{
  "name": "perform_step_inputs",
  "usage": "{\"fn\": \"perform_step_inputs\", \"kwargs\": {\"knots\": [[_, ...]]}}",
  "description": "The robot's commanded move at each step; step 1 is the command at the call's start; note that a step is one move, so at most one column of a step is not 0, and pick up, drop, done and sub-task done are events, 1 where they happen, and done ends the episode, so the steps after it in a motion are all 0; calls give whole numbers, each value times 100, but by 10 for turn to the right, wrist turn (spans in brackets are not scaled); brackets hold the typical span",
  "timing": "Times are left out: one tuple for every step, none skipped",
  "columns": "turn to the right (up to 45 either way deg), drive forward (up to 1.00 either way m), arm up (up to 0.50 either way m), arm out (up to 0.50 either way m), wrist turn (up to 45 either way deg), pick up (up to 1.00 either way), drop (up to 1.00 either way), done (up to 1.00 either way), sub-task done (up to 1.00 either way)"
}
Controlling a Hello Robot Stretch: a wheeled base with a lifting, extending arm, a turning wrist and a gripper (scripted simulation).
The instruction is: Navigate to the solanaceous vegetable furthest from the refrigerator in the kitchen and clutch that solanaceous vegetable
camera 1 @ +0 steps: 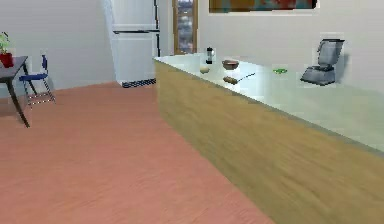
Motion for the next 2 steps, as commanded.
{"fn": "perform_step_inputs", "kwargs": {"knots": [[-30, 0, 0, 0, 0, 0, 0, 0, 0], [0, 95, 0, 0, 0, 0, 0, 0, 0]]}}
